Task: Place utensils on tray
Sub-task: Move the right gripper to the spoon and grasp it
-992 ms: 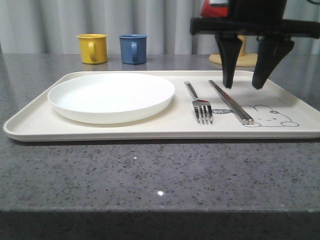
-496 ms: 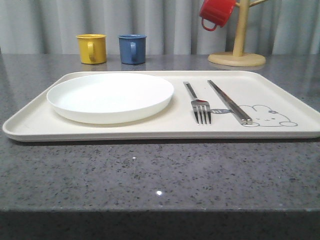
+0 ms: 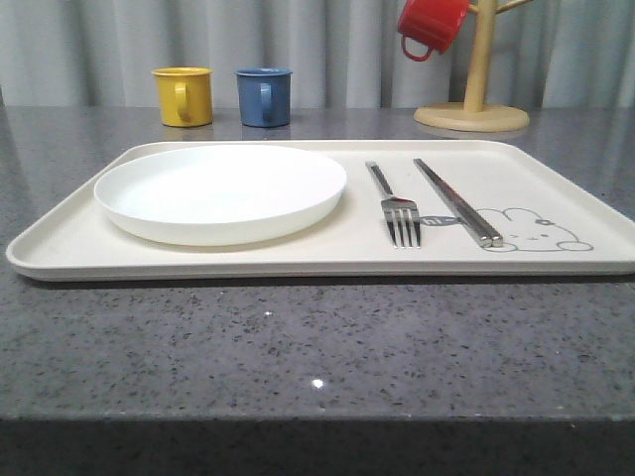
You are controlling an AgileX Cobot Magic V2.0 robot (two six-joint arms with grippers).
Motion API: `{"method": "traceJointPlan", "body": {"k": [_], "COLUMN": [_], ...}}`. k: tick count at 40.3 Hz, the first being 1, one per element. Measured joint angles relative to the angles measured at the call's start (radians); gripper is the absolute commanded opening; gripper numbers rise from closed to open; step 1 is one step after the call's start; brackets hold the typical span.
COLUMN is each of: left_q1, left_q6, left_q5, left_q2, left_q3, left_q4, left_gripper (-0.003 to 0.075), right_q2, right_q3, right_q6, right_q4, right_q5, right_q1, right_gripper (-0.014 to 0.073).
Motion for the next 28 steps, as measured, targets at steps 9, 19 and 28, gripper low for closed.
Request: {"method": "traceJointPlan", "body": {"k": [9,19,28], "left_q1": [0.0,0.0,0.0], "left_q6": [0.0,0.0,0.0], "left_q5": [0.0,0.0,0.0], "left_q2": [0.0,0.0,0.0], "left_q3": [0.0,0.0,0.0], "left_q4": [0.0,0.0,0.0], "left_gripper": [-0.0018,-0.0018,-0.0018], "right_q2": [0.056,0.086,0.088], "right_q3": [0.0,0.0,0.0], "right_q6": [0.0,0.0,0.0], "right_q4": [-0.021,-0.021,-0.021], "right_q5": [-0.011,-0.019,-0.015], "right_q1": [0.0,0.0,0.0], "right_gripper": [0.0393,0.0286,-0.0008]}}
